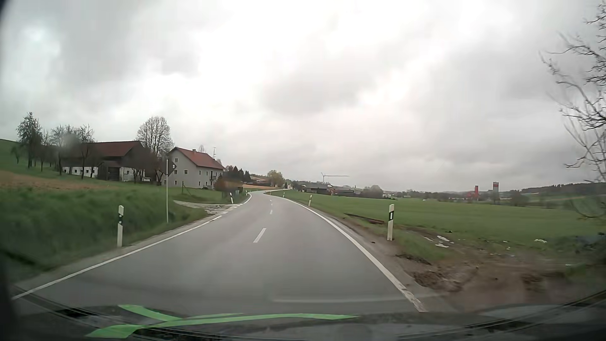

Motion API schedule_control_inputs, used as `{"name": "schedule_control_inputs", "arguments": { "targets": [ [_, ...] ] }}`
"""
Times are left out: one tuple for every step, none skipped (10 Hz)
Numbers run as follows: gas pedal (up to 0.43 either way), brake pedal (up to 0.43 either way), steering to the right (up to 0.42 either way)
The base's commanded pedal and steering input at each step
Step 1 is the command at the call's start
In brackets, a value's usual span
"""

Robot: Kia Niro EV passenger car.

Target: Follow the waypoints while adhering to traffic rules and regulations

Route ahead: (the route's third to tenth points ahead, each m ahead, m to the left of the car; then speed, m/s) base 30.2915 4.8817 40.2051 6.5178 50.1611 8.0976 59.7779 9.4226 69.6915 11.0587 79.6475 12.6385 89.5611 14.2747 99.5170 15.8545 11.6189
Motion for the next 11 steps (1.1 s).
{"name": "schedule_control_inputs", "arguments": {
  "targets": [
    [0.130,0.000,-0.049],
    [0.130,0.000,-0.048],
    [0.138,0.000,-0.047],
    [0.138,0.000,-0.046],
    [0.150,0.000,-0.044],
    [0.157,0.000,-0.041],
    [0.157,0.000,-0.037],
    [0.157,0.000,-0.031],
    [0.157,0.000,-0.024],
    [0.157,0.000,-0.020],
    [0.157,0.000,-0.018]
  ]
}}
